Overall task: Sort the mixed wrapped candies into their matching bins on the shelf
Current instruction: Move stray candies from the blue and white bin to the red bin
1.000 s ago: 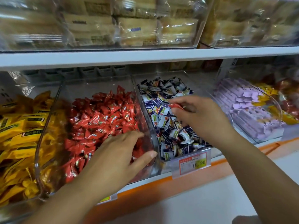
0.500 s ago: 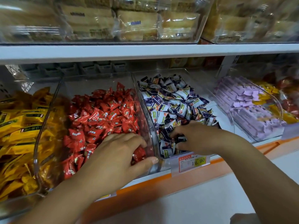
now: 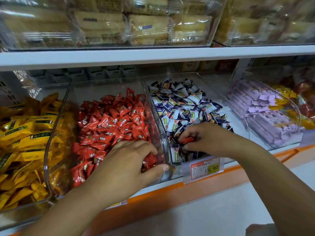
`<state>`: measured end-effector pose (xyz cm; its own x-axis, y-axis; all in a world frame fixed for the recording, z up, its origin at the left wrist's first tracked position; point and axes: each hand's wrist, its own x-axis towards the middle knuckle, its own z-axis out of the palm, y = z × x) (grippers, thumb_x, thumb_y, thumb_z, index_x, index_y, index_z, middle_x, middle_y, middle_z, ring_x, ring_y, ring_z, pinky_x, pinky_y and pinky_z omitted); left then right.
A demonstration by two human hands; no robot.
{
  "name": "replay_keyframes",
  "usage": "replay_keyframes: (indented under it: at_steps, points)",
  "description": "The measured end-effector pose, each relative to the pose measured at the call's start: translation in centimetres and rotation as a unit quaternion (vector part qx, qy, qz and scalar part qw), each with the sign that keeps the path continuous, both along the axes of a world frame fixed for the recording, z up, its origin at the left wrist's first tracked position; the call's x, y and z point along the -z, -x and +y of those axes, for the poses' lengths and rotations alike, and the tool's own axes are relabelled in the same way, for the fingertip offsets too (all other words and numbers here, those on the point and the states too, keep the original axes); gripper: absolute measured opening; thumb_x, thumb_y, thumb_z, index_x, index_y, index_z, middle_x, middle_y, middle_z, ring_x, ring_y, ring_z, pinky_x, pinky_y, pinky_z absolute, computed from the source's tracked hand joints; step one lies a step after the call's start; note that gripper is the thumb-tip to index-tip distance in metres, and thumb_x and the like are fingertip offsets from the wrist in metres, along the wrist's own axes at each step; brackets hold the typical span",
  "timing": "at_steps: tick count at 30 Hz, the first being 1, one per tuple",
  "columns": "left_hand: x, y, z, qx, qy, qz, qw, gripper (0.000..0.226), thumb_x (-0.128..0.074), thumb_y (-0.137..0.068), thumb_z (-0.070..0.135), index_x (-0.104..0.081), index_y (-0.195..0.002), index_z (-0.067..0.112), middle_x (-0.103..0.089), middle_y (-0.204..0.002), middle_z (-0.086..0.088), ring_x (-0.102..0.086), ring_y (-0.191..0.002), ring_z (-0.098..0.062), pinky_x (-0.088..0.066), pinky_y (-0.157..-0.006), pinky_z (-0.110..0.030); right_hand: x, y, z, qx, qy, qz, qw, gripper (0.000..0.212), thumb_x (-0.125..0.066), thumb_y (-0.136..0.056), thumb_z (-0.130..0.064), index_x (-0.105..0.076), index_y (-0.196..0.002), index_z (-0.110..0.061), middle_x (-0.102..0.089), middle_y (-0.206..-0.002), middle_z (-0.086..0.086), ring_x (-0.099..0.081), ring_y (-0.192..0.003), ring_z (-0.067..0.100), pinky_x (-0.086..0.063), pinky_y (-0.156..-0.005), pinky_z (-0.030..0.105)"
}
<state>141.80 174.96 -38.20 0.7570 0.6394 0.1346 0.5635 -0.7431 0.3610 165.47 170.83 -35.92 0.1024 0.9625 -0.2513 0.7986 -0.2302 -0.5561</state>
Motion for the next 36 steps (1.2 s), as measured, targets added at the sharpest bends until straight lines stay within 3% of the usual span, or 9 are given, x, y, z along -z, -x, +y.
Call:
replay_keyframes:
  at_steps: [7, 10, 12, 14, 16, 19, 27, 32, 36]
  points:
    - [0.3, 0.0, 0.3, 0.008, -0.004, 0.004, 1.000, 0.078, -0.011, -0.069, 0.086, -0.050, -0.120, 0.043, -0.049, -0.127, 0.029, -0.036, -0.112, 0.005, -0.015, -0.093, 0.000, -2.0, 0.2, 0.1, 0.064, -0.125, 0.055, 0.989, 0.010, -0.065, -0.090, -0.029, -0.070, -0.091, -0.038, -0.070, -0.085, -0.017, -0.066, -0.076, 0.002, -0.051, -0.067, 0.020]
    - [0.4, 0.0, 0.3, 0.006, 0.000, 0.006, 1.000, 0.077, -0.013, -0.069, 0.086, -0.051, -0.121, 0.042, -0.050, -0.125, 0.028, -0.039, -0.113, 0.001, -0.019, -0.091, -0.003, -3.9, 2.2, 0.6, 0.038, -0.197, 0.179, 0.963, 0.021, -0.060, -0.091, -0.040, -0.063, -0.111, -0.044, -0.067, -0.104, -0.023, -0.062, -0.093, -0.010, -0.048, -0.077, 0.011]
    - [0.4, 0.0, 0.3, 0.007, 0.001, 0.004, 1.000, 0.076, -0.015, -0.070, 0.085, -0.052, -0.120, 0.042, -0.051, -0.123, 0.027, -0.039, -0.111, 0.001, -0.019, -0.091, -0.002, -4.6, 2.8, 1.0, 0.020, -0.204, 0.195, 0.959, 0.026, -0.056, -0.093, -0.041, -0.058, -0.119, -0.046, -0.066, -0.112, -0.022, -0.062, -0.099, -0.006, -0.050, -0.085, 0.018]
    - [0.4, 0.1, 0.3, 0.006, 0.004, 0.005, 1.000, 0.076, -0.015, -0.070, 0.085, -0.051, -0.120, 0.042, -0.050, -0.124, 0.028, -0.037, -0.112, 0.002, -0.018, -0.091, -0.001, -4.6, 2.3, 1.2, 0.025, -0.156, 0.103, 0.982, 0.017, -0.055, -0.095, -0.038, -0.063, -0.110, -0.040, -0.067, -0.106, -0.017, -0.066, -0.093, 0.005, -0.055, -0.083, 0.028]
    - [0.4, 0.1, 0.3, 0.006, 0.008, 0.003, 1.000, 0.076, -0.015, -0.069, 0.085, -0.051, -0.120, 0.042, -0.049, -0.125, 0.028, -0.037, -0.114, 0.002, -0.017, -0.092, -0.001, -3.9, 1.7, 0.9, -0.031, 0.005, -0.035, 0.999, 0.020, -0.058, -0.093, -0.040, -0.064, -0.111, -0.036, -0.066, -0.109, -0.014, -0.066, -0.093, 0.013, -0.055, -0.086, 0.033]
    - [0.5, 0.0, 0.3, 0.007, 0.005, 0.001, 1.000, 0.078, -0.013, -0.067, 0.086, -0.051, -0.119, 0.043, -0.050, -0.124, 0.028, -0.038, -0.113, 0.003, -0.019, -0.092, -0.001, -2.6, 2.1, 0.6, -0.107, 0.156, -0.080, 0.979, 0.059, -0.065, -0.084, -0.052, -0.043, -0.138, -0.042, -0.049, -0.138, -0.016, -0.051, -0.121, 0.007, -0.041, -0.096, 0.023]
    - [0.7, 0.0, 0.4, 0.003, 0.008, 0.001, 1.000, 0.078, -0.012, -0.067, 0.090, -0.052, -0.116, 0.044, -0.050, -0.123, 0.029, -0.038, -0.110, 0.002, -0.022, -0.090, -0.003, -0.6, 2.5, 1.7, -0.108, 0.152, -0.056, 0.981, 0.077, -0.074, -0.081, -0.041, -0.029, -0.143, -0.043, -0.045, -0.143, -0.009, -0.051, -0.119, 0.014, -0.042, -0.091, 0.027]
    - [0.8, -0.1, 0.4, 0.005, 0.010, 0.006, 1.000, 0.078, -0.013, -0.068, 0.091, -0.052, -0.115, 0.044, -0.051, -0.121, 0.030, -0.042, -0.111, 0.002, -0.025, -0.094, -0.012, -0.3, 2.7, 2.1, -0.120, 0.173, -0.058, 0.976, 0.089, -0.069, -0.084, -0.046, -0.013, -0.152, -0.037, -0.027, -0.157, -0.008, -0.035, -0.139, 0.015, -0.034, -0.110, 0.031]
    - [0.6, -0.3, 0.3, 0.003, 0.001, -0.001, 1.000, 0.071, -0.019, -0.070, 0.084, -0.057, -0.112, 0.039, -0.054, -0.118, 0.027, -0.046, -0.108, 0.002, -0.021, -0.093, -0.006, 0.2, 2.6, 2.4, -0.111, 0.174, -0.017, 0.978, 0.090, -0.076, -0.078, -0.044, -0.019, -0.147, -0.042, -0.035, -0.152, -0.004, -0.045, -0.131, 0.018, -0.043, -0.105, 0.038]
